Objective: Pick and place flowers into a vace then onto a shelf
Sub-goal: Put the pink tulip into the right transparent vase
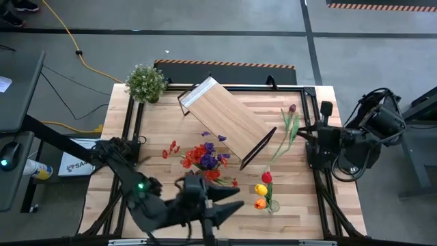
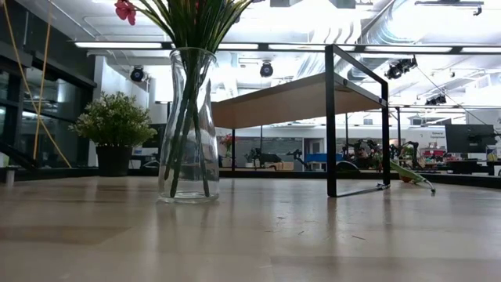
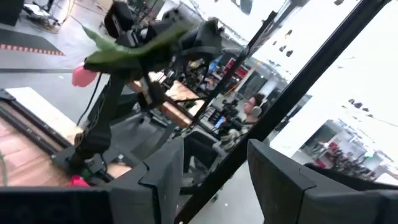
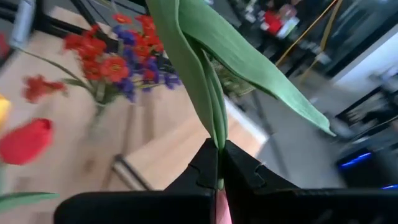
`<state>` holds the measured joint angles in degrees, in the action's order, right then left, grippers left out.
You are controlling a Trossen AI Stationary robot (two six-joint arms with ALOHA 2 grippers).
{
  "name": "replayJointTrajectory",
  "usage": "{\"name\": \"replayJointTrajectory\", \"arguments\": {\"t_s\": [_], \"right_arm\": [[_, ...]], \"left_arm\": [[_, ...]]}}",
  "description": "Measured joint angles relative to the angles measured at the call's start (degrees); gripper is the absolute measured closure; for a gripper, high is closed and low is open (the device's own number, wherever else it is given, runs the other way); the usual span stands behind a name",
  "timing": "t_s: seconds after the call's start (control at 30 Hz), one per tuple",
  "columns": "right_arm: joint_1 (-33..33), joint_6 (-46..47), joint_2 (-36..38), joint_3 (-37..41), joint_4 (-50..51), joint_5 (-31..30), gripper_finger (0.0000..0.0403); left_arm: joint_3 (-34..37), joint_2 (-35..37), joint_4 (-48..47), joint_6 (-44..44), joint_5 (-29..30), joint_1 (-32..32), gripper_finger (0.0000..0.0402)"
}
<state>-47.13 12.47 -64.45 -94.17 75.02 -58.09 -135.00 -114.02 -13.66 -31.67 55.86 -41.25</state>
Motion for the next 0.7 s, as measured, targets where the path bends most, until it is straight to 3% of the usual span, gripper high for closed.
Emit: {"name": "replayJointTrajectory", "arguments": {"t_s": [0.4, 0.7], "right_arm": [[0.02, -18.21, -1.26, 0.0, -3.76, -10.08, 0.0397], [0.01, -36.65, -7.56, 0.04, -11.58, -15.78, 0.0397]], "left_arm": [[0.0, 6.58, -0.06, -0.06, -4.27, 0.02, 0.019], [0.0, 6.87, -0.3, -3.57, -6.0, 0.13, 0.019]]}}
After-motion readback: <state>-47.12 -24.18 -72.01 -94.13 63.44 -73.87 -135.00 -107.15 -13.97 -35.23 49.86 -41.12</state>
